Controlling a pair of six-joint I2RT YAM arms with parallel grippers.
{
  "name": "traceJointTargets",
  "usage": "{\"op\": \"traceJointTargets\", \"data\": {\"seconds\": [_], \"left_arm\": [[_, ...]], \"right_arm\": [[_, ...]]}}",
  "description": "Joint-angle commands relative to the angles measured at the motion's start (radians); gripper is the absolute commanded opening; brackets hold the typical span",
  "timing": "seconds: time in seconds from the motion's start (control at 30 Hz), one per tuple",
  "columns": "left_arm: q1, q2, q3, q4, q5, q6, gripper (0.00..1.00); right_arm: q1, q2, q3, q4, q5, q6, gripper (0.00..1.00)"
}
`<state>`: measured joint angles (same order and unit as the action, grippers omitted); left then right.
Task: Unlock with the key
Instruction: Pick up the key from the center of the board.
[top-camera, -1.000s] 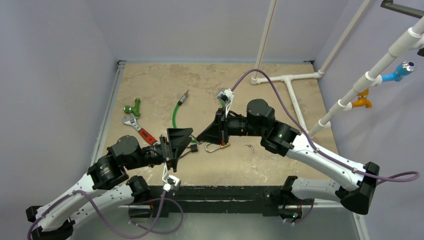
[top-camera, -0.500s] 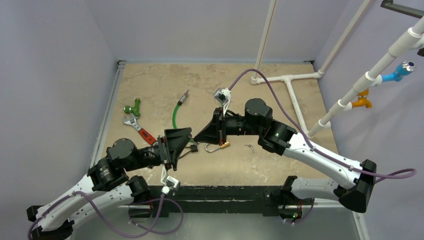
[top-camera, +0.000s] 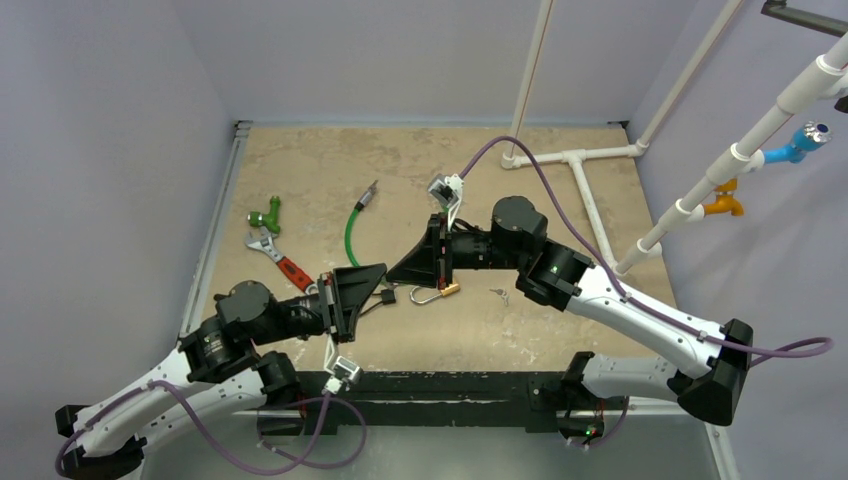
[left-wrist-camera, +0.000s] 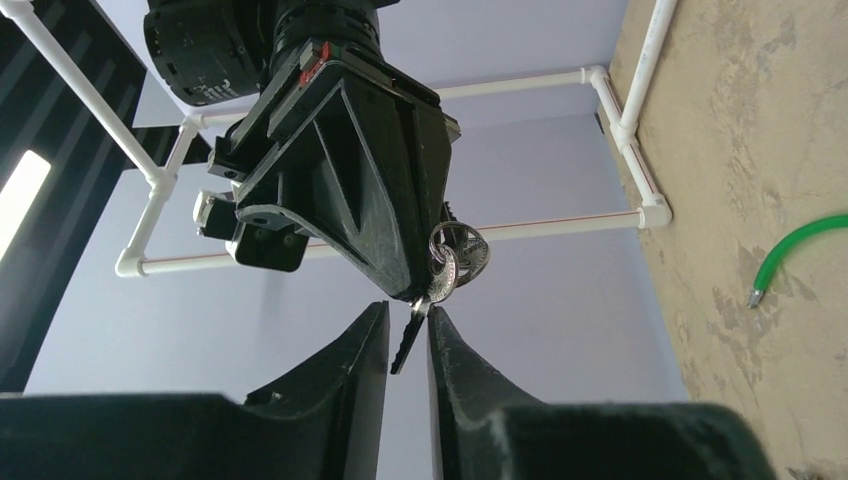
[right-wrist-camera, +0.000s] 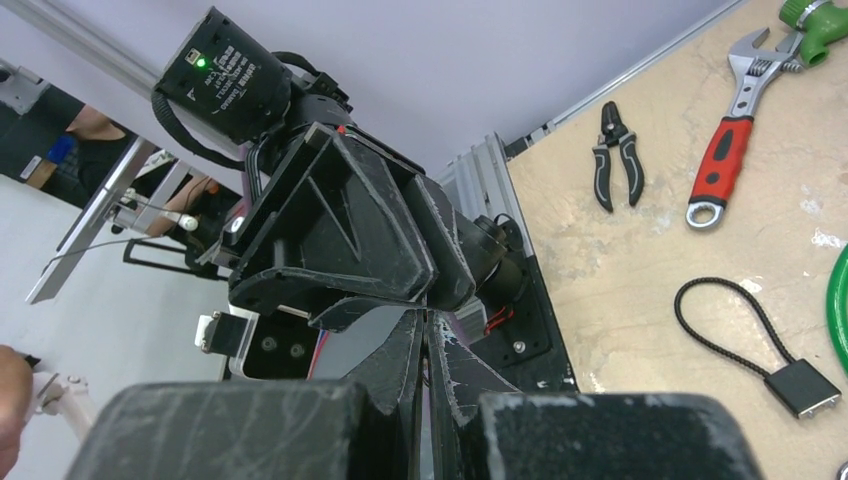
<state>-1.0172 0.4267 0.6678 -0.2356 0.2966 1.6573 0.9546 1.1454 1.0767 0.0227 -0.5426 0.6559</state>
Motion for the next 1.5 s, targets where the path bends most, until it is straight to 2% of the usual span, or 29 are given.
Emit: {"op": "traceJointTargets", "data": {"seconds": [0.0, 0.2, 0.4, 0.47, 0.53, 0.6, 0.67, 0.8, 1.0, 1.27, 1.47], "left_arm": [[-0.011, 0.0, 0.003, 0.065, -0.023, 0.02, 0.17], [-0.014, -0.011, -0.01, 0.075, -0.027, 0.04, 0.0], [-0.014, -0.007, -0.011, 0.084, -0.06, 0.045, 0.0], [-0.014, -0.005, -0.013, 0.085, -0.072, 0.063, 0.0], [-0.014, -0.001, -0.022, 0.102, -0.089, 0.097, 0.0], [-0.014, 0.006, -0.033, 0.123, -0.102, 0.13, 0.0], [-0.014, 0.012, -0.039, 0.142, -0.111, 0.156, 0.0], [-0.014, 0.02, -0.052, 0.17, -0.101, 0.196, 0.0], [-0.014, 0.019, -0.062, 0.178, -0.082, 0.243, 0.0], [-0.014, 0.016, -0.063, 0.168, -0.083, 0.27, 0.0], [-0.014, 0.018, -0.068, 0.168, -0.08, 0.291, 0.0]], "right_arm": [[-0.005, -0.004, -0.003, 0.054, -0.027, 0.01, 0.0], [-0.01, 0.003, -0.009, 0.054, -0.039, 0.01, 0.0], [-0.016, 0.007, -0.009, 0.043, -0.032, 0.01, 0.02], [-0.028, 0.0, -0.013, 0.027, -0.023, 0.011, 0.19], [-0.056, -0.025, -0.032, 0.031, -0.024, 0.025, 0.32], [-0.094, -0.058, -0.064, 0.052, -0.024, 0.051, 0.43], [-0.127, -0.085, -0.098, 0.097, -0.048, 0.082, 0.47], [-0.139, -0.077, -0.11, 0.158, -0.078, 0.114, 0.47], [-0.138, -0.001, -0.085, 0.293, -0.134, 0.192, 0.4], [-0.137, 0.036, -0.084, 0.355, -0.209, 0.238, 0.33], [-0.139, 0.032, -0.116, 0.414, -0.262, 0.286, 0.33]]}}
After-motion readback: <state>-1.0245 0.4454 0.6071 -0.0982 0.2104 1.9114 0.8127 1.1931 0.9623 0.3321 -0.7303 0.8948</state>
